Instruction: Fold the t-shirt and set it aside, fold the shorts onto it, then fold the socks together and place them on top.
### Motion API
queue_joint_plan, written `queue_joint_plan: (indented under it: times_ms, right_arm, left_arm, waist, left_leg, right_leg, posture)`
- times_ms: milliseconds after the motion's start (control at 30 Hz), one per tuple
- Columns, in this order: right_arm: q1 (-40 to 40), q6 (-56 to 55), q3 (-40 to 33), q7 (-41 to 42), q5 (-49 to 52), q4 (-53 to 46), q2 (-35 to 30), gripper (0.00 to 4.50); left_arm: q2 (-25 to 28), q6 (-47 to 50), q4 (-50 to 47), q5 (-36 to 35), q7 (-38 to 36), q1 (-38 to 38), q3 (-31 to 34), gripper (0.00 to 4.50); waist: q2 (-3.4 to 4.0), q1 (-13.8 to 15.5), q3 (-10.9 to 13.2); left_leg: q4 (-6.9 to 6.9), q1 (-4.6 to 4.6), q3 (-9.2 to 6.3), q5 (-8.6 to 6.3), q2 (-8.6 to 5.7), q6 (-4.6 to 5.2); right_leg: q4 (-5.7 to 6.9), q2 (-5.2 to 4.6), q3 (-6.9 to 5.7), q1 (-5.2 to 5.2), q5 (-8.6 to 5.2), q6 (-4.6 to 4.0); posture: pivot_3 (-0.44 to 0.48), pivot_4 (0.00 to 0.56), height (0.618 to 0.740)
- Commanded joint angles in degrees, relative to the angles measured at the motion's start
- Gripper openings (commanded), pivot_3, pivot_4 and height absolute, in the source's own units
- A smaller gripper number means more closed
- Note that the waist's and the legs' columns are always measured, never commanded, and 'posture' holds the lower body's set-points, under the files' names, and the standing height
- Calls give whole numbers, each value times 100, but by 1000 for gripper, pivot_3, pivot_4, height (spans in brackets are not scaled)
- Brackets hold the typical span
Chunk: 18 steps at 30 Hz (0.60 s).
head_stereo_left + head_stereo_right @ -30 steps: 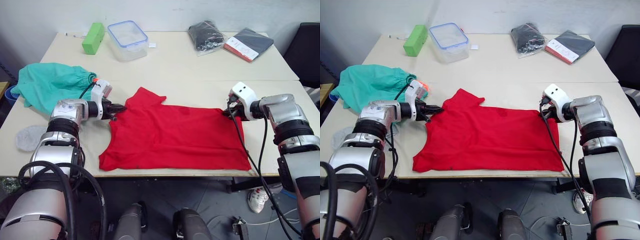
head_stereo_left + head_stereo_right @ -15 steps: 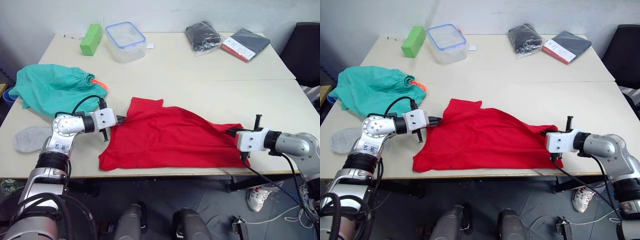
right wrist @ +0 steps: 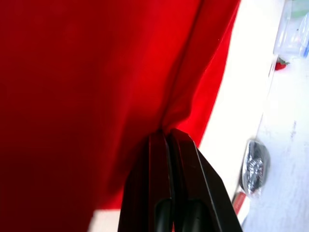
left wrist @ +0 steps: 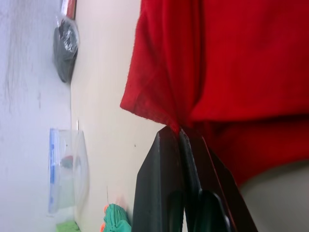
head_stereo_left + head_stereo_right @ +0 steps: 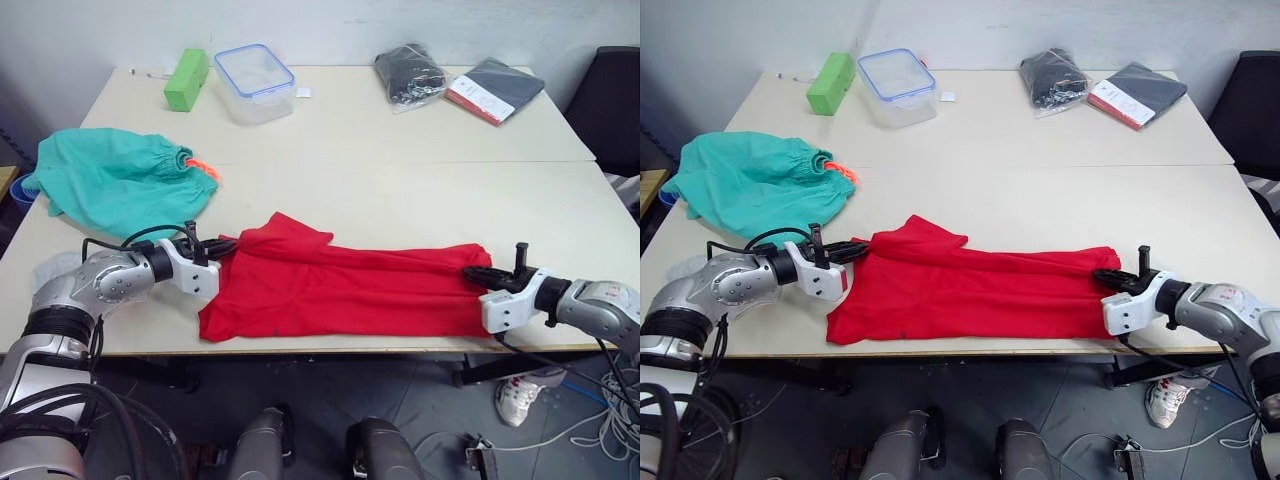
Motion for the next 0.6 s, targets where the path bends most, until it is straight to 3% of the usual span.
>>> queue_joint_plan:
  times_ms: [33,200,300,433,467,600]
  right_arm:
    - [105,52,-54,440,720,61,-48,402]
    - [326,409,-200,1152,1917,-389,-30,1929]
    - [865,1302,-465,2029,3515,-1624,-193,3012]
    - [1348,2769,-1028,2573,4940,-3090,-297,4363]
    - [1389,3174,-1154,2611,5194,-3398,-279,4500]
    - [1365,5079,-1452,2568,6318,-4724,-102,4500]
  left_arm:
    - [-330,601,-107,-1563,-1215,173,308,456]
    - [-456,2372,-1239,-3323,-2971,567,733,1887]
    - [-239,4497,-2393,-4532,-3832,794,1191,2876]
    - [76,7726,-2856,-5835,-3955,-69,1945,4095]
    - [146,8388,-2831,-5993,-4043,-291,1973,4421]
    - [165,9765,-2613,-5623,-4484,-800,1250,4486]
  waist:
    - [1,6,0]
    - [0,-4,0]
    - [0,-18,0]
    - [-8,1,11]
    - [-9,6,11]
    - [8,32,1]
  left_leg:
    - [0,1,0,0,0,0]
    - [5,8,-9,2,4,-1]
    - [6,10,-20,2,5,-2]
    - [19,5,-49,3,6,-3]
    - [24,5,-56,4,8,-3]
    - [23,21,-65,-1,-1,3]
  right_leg:
    - [0,0,-1,3,0,0]
    - [-3,6,-8,19,0,0]
    - [-5,10,-11,28,0,-1]
    - [-7,16,-23,46,-1,-3]
    - [-11,18,-29,50,-1,-3]
    - [-31,15,-35,79,-1,-3]
  posture:
    - [0,150,740]
    - [0,150,740]
    - [0,150,740]
    - [0,150,740]
    - [0,150,740]
    - [0,150,740]
